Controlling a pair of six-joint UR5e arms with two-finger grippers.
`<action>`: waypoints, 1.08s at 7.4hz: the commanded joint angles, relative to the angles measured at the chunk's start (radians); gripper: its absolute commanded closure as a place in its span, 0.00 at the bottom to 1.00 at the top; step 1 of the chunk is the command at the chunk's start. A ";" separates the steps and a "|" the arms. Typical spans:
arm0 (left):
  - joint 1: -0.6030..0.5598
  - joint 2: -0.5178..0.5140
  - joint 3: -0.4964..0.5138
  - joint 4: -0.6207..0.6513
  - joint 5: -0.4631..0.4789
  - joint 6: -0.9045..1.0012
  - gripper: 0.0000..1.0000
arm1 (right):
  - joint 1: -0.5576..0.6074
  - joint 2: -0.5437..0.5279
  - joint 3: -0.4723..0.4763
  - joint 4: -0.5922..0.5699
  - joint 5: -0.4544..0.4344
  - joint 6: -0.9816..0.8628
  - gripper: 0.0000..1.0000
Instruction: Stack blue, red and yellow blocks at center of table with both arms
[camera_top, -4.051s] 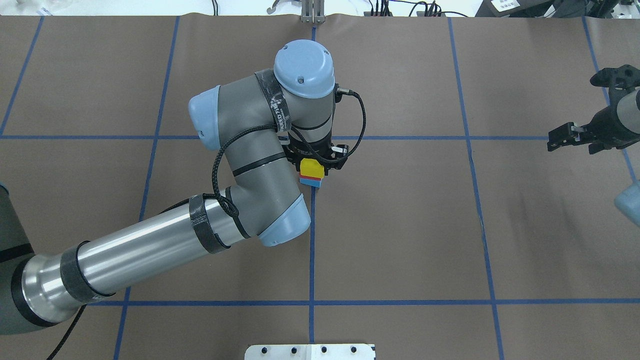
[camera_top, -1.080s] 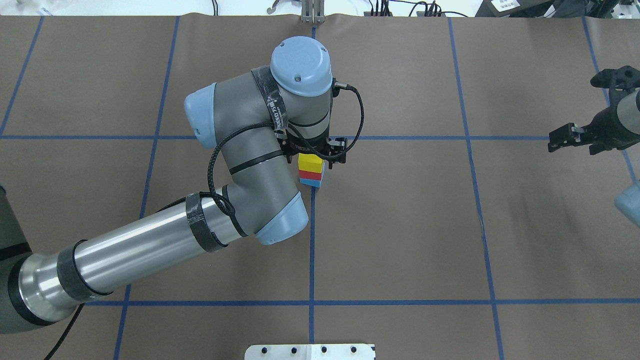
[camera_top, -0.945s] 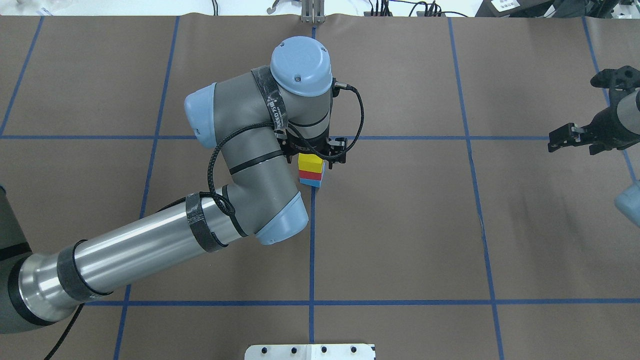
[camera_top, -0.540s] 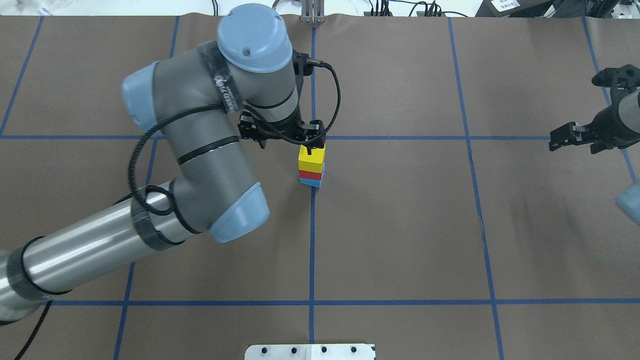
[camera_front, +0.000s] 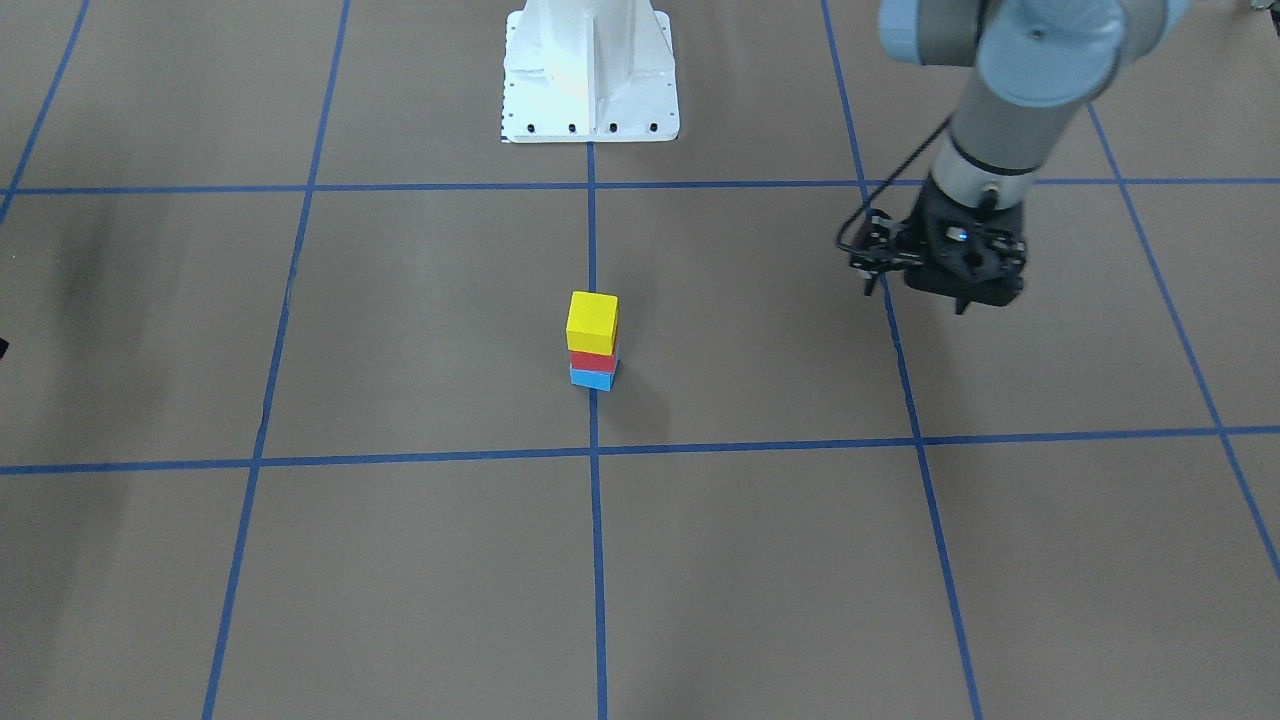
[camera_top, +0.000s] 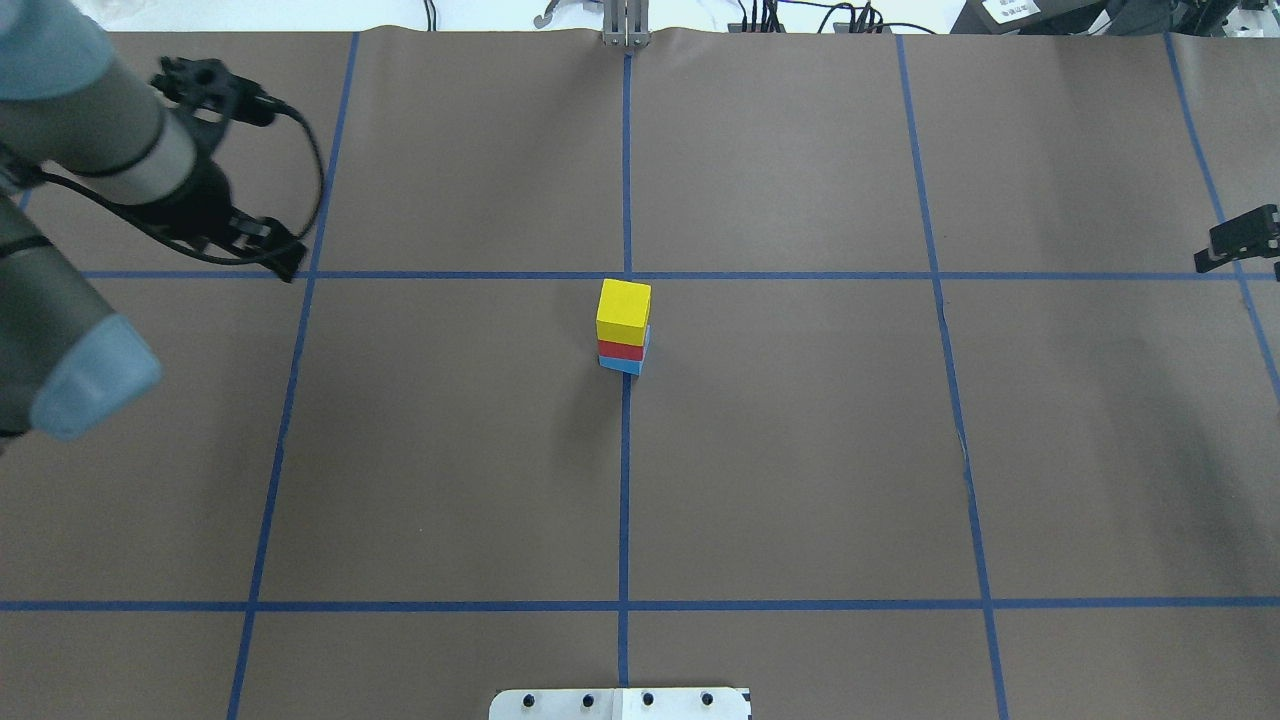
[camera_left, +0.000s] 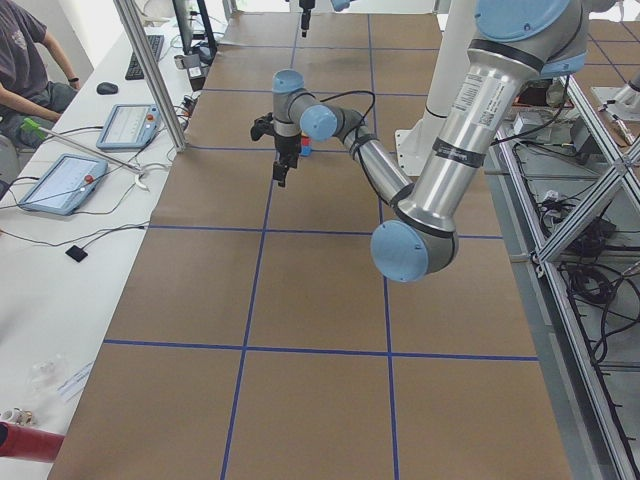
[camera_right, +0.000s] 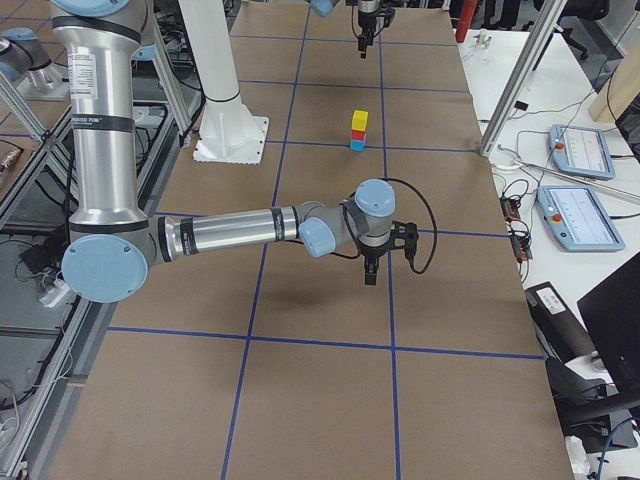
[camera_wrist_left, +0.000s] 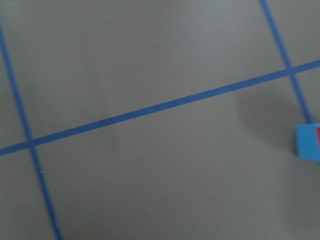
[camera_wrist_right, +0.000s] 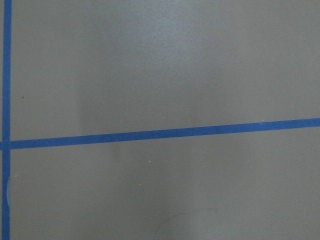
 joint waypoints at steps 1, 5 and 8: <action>-0.293 0.132 0.183 -0.103 -0.230 0.307 0.00 | 0.150 -0.003 -0.008 -0.011 0.104 -0.091 0.00; -0.518 0.156 0.340 -0.091 -0.275 0.492 0.00 | 0.092 0.034 -0.010 -0.042 0.034 -0.134 0.00; -0.553 0.159 0.371 -0.087 -0.331 0.490 0.00 | 0.109 0.107 -0.011 -0.293 -0.061 -0.466 0.00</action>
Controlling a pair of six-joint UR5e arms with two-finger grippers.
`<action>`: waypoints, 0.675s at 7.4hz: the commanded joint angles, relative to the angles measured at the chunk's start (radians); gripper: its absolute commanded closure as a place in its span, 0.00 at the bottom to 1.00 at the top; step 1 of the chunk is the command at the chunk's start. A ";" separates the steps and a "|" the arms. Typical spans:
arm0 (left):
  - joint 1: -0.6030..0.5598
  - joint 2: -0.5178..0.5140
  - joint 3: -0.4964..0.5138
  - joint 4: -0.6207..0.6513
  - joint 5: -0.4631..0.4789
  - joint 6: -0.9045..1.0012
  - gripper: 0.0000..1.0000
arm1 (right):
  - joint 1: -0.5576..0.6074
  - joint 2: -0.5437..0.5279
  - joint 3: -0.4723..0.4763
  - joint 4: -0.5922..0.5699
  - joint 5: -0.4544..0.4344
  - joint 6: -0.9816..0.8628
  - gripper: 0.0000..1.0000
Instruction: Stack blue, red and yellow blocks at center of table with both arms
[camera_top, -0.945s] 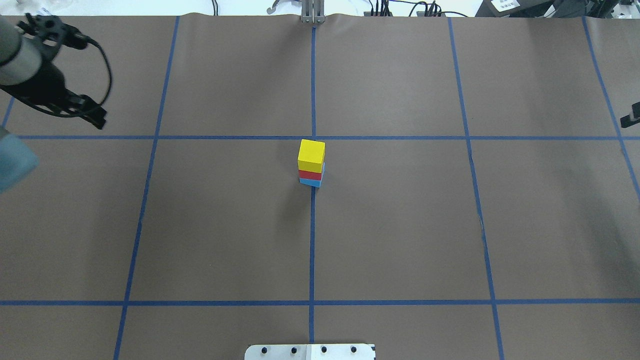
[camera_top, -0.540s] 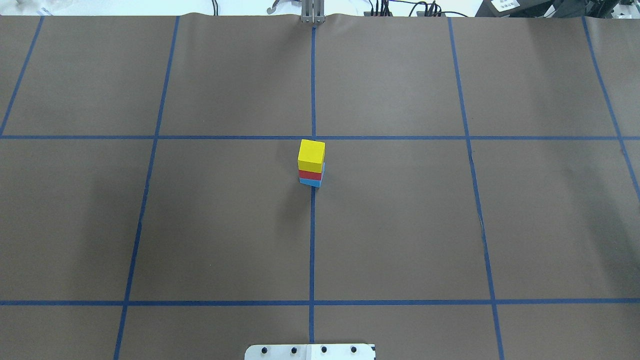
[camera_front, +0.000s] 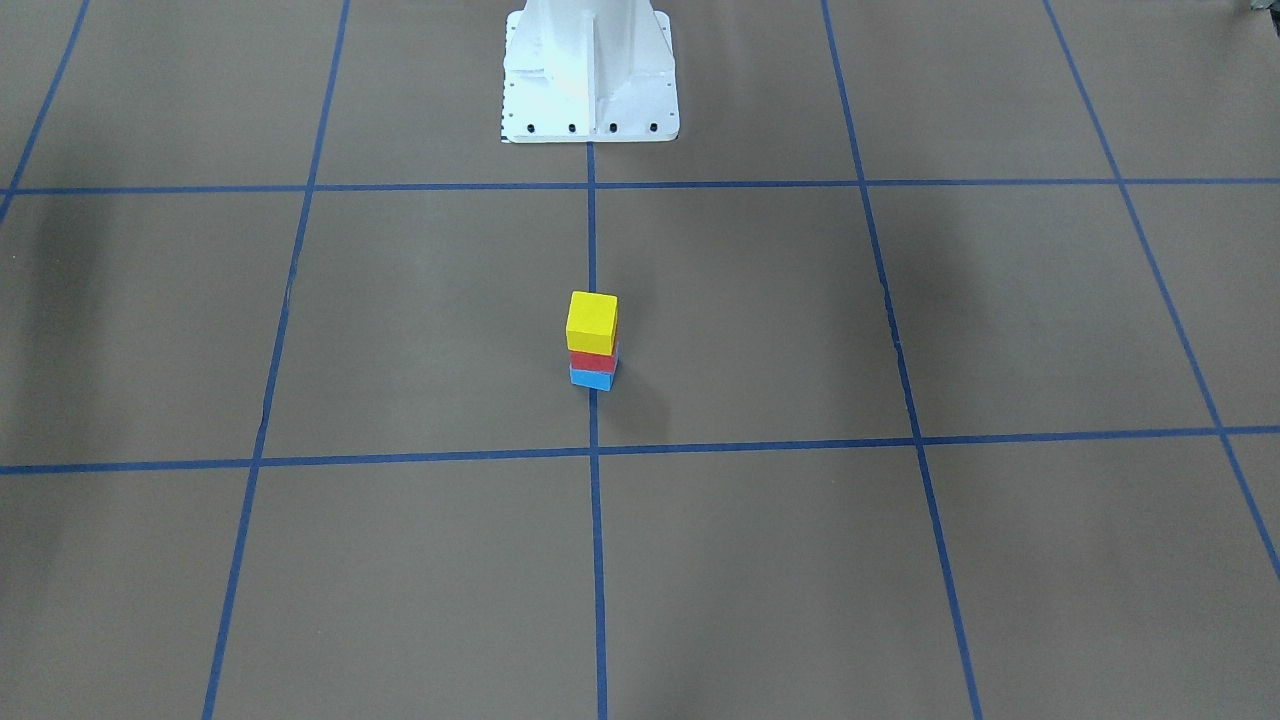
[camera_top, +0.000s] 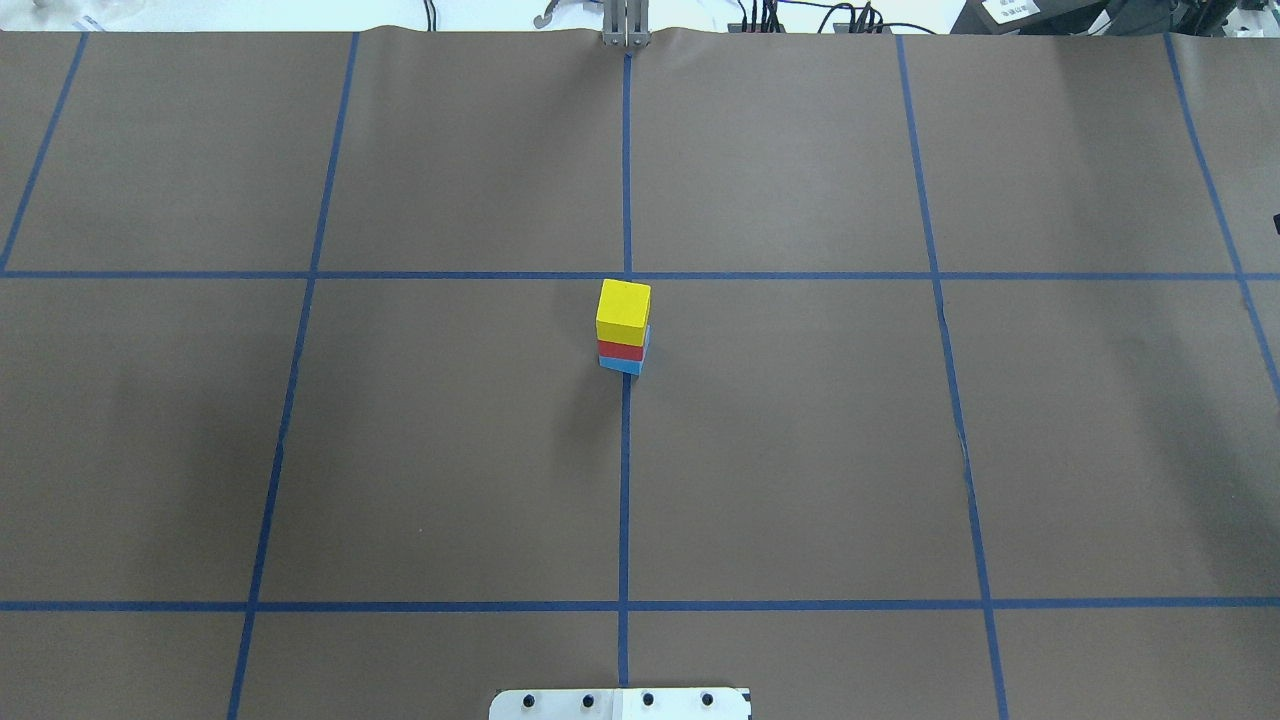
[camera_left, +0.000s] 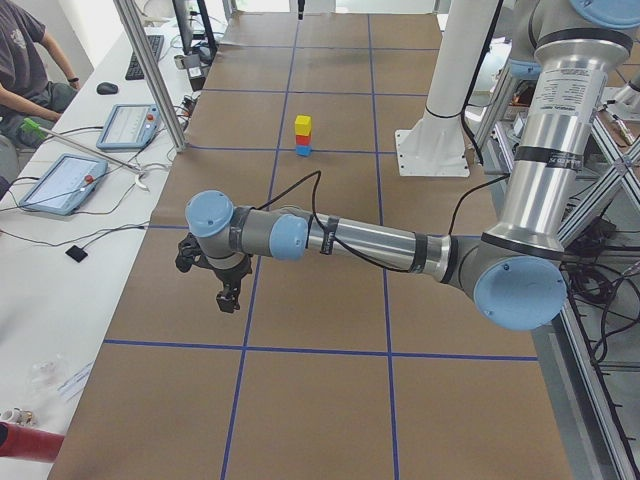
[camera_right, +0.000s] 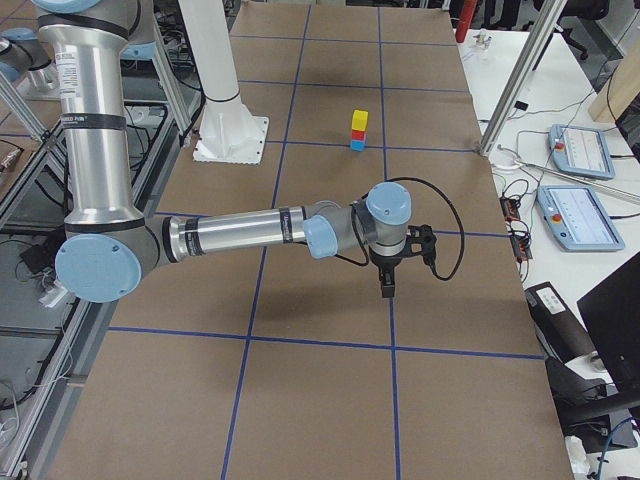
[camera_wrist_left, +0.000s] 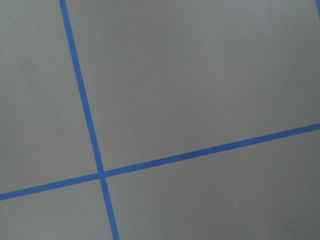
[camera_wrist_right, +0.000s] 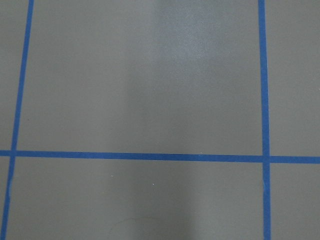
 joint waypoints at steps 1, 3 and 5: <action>-0.010 0.003 0.006 -0.001 -0.007 -0.010 0.00 | 0.013 0.039 0.003 -0.110 -0.026 -0.125 0.00; -0.010 0.022 0.000 -0.013 -0.009 -0.010 0.00 | 0.011 0.039 0.004 -0.112 -0.022 -0.123 0.00; -0.010 0.023 -0.018 -0.011 -0.003 -0.012 0.00 | 0.011 0.034 0.000 -0.112 -0.021 -0.123 0.00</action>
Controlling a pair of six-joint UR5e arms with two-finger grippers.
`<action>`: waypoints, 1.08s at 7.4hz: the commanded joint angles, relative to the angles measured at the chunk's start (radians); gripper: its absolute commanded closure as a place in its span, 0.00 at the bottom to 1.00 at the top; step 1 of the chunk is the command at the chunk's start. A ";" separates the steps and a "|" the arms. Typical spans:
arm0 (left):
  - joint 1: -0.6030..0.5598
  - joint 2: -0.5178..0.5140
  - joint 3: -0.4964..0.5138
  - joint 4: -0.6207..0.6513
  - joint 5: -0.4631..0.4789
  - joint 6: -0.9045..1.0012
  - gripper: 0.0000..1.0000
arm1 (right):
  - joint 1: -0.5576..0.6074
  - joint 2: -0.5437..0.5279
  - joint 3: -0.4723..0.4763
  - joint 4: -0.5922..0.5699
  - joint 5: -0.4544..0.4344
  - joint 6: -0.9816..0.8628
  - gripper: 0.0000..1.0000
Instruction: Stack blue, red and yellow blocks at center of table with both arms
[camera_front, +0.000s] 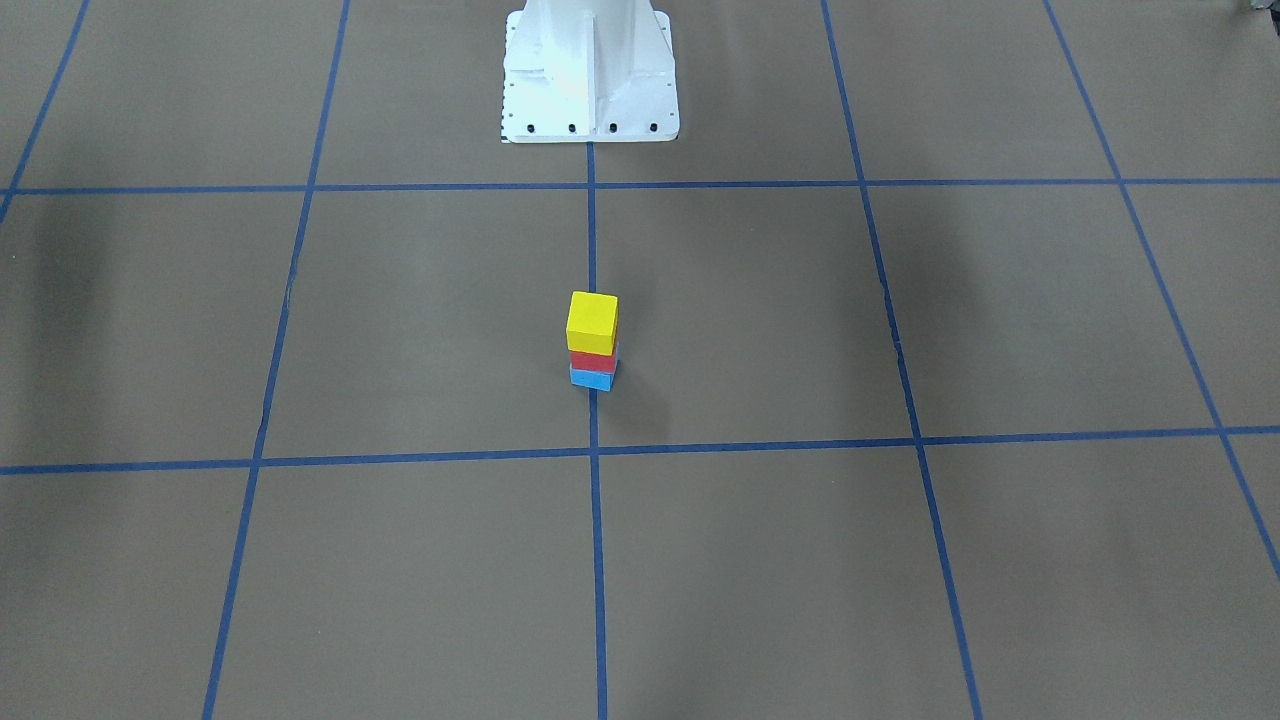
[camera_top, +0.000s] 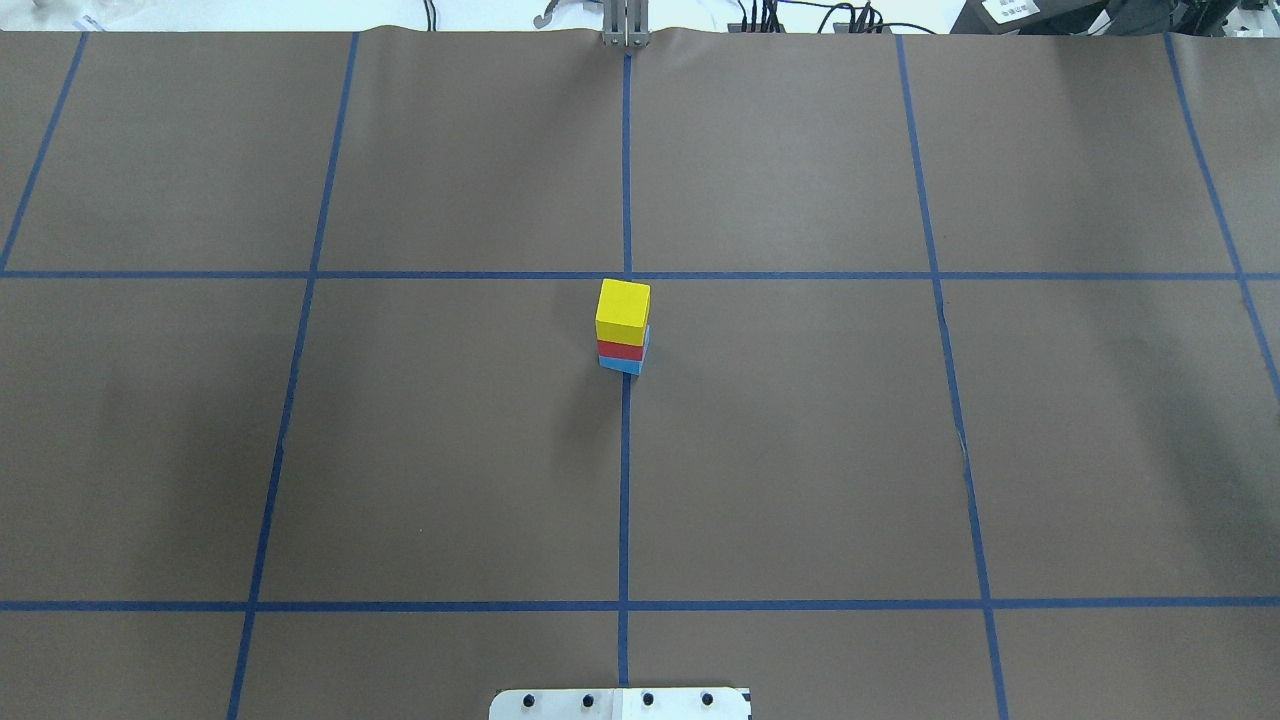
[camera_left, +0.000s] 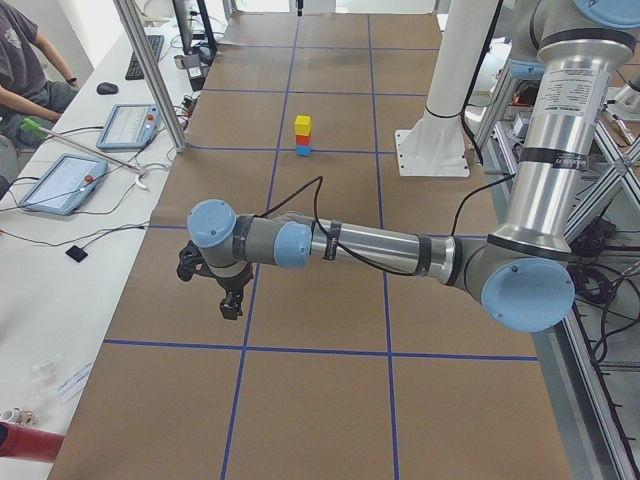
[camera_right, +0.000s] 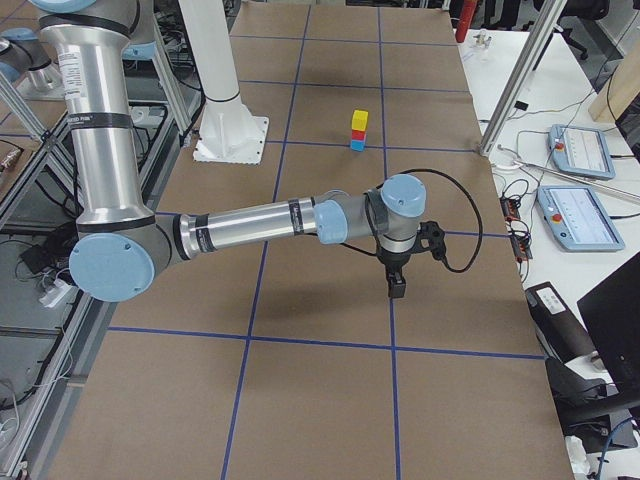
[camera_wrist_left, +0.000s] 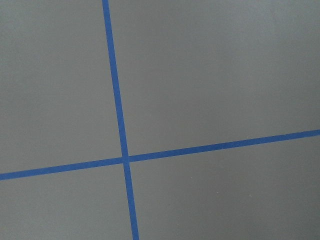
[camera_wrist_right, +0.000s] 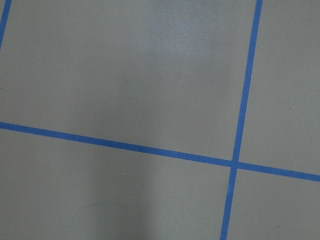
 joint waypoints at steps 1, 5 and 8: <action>0.000 0.003 -0.021 -0.001 0.007 -0.003 0.00 | -0.001 -0.003 -0.007 -0.001 0.000 0.000 0.00; 0.001 0.030 -0.051 -0.001 0.007 -0.003 0.00 | -0.001 -0.011 0.004 0.001 0.006 0.006 0.00; 0.005 0.027 -0.051 -0.002 -0.001 -0.001 0.00 | 0.001 -0.014 0.004 -0.001 0.016 0.013 0.00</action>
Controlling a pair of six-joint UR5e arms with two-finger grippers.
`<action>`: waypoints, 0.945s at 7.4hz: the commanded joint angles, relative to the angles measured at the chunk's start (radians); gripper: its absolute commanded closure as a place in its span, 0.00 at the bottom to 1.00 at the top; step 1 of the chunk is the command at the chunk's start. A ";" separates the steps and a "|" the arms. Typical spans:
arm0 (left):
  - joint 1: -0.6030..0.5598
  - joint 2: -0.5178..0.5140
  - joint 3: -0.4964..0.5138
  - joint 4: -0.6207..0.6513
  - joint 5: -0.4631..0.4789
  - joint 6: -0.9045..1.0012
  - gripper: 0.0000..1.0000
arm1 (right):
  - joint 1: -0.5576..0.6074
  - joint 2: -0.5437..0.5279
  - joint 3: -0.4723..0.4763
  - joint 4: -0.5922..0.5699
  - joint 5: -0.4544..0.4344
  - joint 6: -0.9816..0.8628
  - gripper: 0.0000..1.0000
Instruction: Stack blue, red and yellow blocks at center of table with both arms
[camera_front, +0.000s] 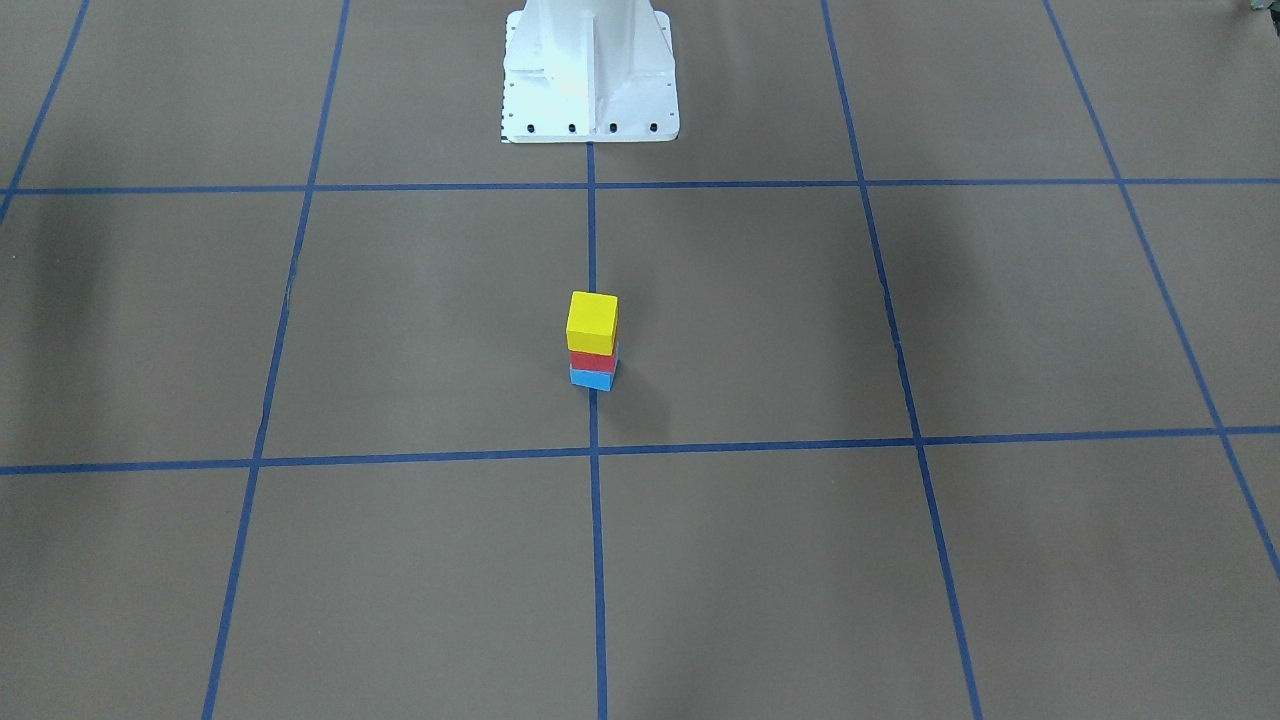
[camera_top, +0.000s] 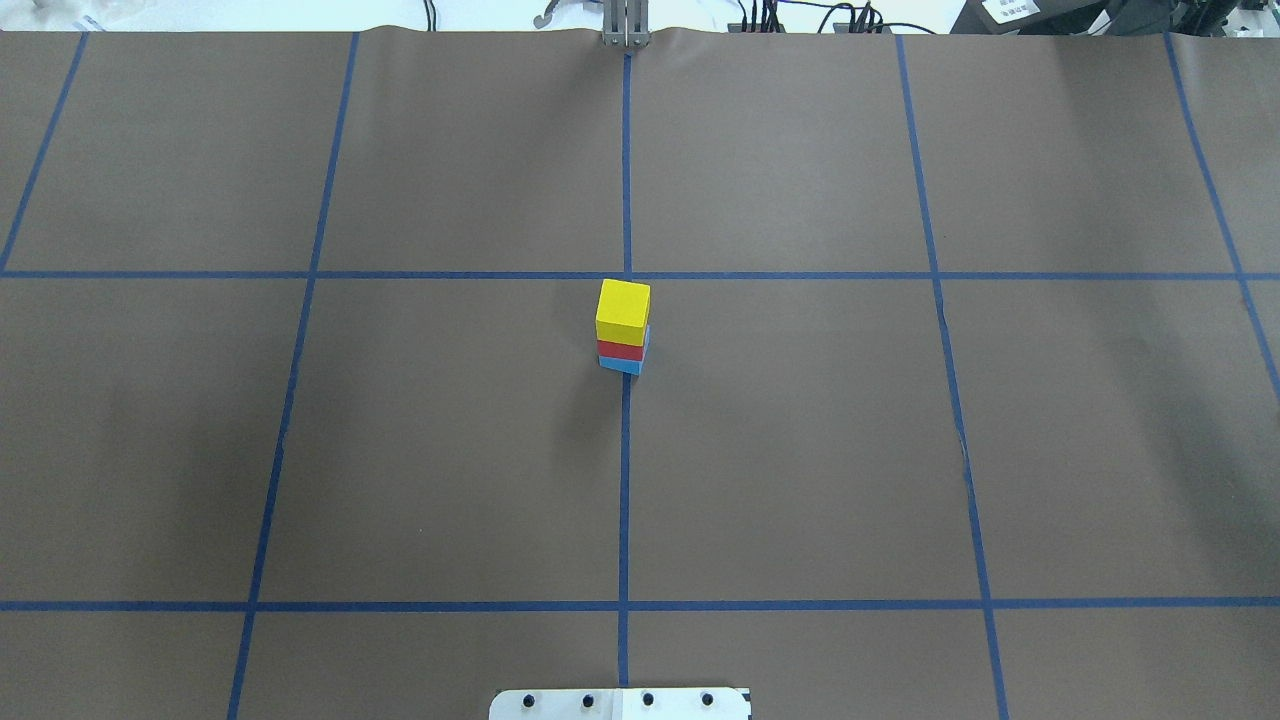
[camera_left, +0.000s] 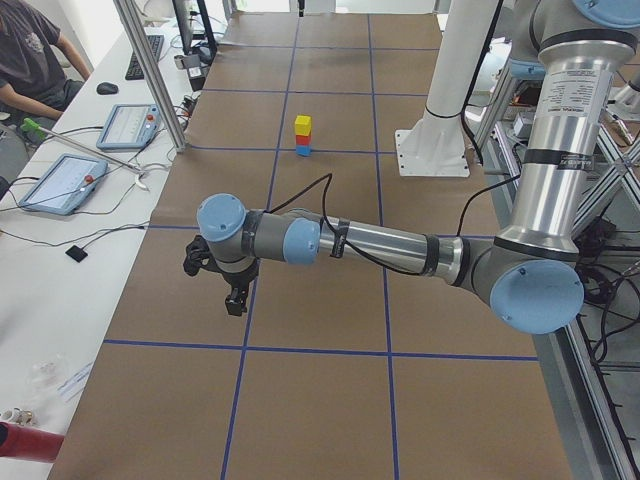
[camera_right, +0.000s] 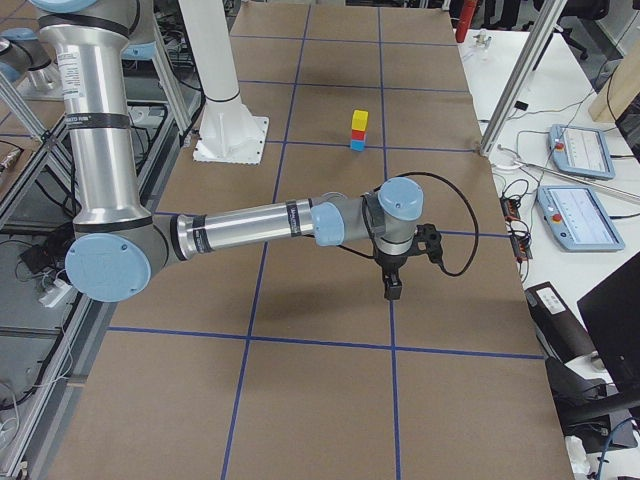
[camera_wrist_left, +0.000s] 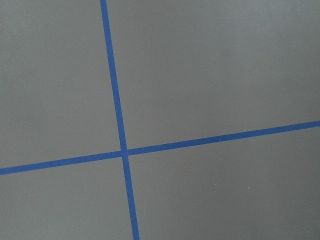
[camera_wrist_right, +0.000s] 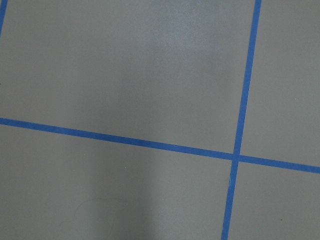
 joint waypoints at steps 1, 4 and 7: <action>0.001 -0.005 -0.002 -0.003 -0.007 0.001 0.00 | 0.000 0.002 -0.006 0.001 -0.001 0.001 0.00; 0.002 -0.010 -0.010 -0.001 -0.007 0.003 0.00 | 0.000 0.005 -0.011 0.003 -0.002 0.003 0.00; 0.010 -0.010 -0.016 -0.004 -0.008 0.003 0.00 | 0.000 0.000 -0.011 0.001 -0.002 0.006 0.00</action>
